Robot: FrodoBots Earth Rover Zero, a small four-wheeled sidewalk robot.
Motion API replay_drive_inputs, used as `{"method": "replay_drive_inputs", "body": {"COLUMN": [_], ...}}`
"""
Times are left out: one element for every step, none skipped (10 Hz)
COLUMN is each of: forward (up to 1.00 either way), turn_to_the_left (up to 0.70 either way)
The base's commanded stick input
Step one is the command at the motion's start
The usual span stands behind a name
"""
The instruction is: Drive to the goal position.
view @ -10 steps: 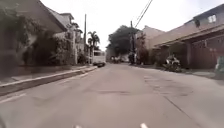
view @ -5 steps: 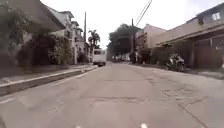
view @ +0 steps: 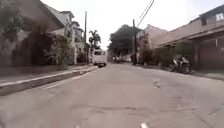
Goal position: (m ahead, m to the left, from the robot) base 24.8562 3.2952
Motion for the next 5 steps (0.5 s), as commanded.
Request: {"method": "replay_drive_inputs", "body": {"forward": [0.70,0.70,0.70,0.70,0.70], "turn_to_the_left": [-0.27,-0.27,-0.26,0.00,0.00]}}
